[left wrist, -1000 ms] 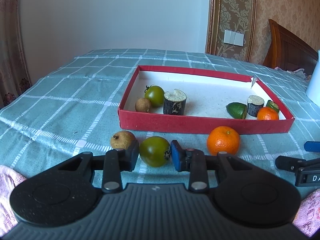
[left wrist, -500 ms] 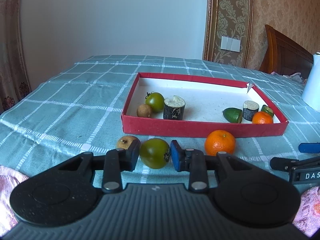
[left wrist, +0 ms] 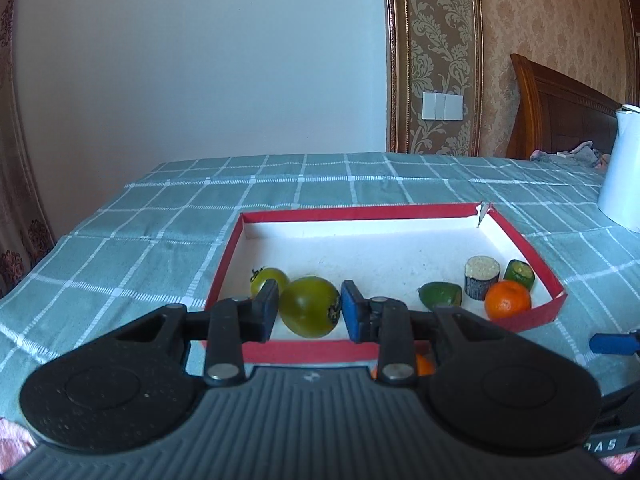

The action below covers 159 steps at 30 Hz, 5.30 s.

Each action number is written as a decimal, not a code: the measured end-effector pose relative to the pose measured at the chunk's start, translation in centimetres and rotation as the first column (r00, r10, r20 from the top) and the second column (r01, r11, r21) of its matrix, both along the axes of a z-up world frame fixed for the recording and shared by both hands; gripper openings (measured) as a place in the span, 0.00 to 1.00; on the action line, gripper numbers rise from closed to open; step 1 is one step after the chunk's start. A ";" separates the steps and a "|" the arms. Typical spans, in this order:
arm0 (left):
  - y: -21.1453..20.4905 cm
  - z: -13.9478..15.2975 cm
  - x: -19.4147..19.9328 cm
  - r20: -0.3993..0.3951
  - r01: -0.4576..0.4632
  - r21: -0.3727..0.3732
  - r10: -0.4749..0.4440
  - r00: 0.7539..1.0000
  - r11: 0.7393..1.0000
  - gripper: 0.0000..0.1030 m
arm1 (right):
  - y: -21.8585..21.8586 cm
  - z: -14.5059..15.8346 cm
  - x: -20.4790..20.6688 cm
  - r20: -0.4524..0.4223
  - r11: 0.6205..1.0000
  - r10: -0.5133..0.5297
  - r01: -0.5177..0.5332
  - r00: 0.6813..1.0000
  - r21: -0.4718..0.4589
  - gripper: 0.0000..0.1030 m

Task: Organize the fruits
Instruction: 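Carry the green tomato into the red tray and open the left gripper, then reach the right gripper to the orange mandarin and close on it, then carry the mandarin into the red tray and open the right gripper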

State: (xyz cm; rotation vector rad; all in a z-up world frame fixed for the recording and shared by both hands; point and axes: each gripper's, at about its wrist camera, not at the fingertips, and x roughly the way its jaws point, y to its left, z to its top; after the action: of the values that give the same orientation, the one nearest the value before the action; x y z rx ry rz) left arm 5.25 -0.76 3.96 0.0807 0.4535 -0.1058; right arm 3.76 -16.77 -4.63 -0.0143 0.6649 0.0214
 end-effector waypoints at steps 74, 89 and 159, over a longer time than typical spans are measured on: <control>12.3 -4.2 -1.5 -0.020 -0.247 -0.193 0.247 0.969 0.950 1.00 | 10.3 1.3 2.8 0.076 0.948 0.310 -0.303 0.948 -0.096 0.78; 12.3 -4.2 -1.6 -0.012 -0.254 -0.189 0.256 0.967 0.949 1.00 | 9.7 1.4 2.3 0.082 0.946 0.324 -0.323 0.943 -0.018 0.42; 7.6 -4.1 -2.8 0.040 -0.175 0.146 0.171 0.984 0.974 1.00 | -5.7 2.4 -0.5 0.264 0.977 -0.005 -0.051 0.965 0.206 0.72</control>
State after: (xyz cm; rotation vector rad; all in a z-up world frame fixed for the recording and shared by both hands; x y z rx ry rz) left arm 2.49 6.83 -0.17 0.1885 0.4387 0.1006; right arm 3.26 -22.43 -2.25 0.1777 0.3937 0.1114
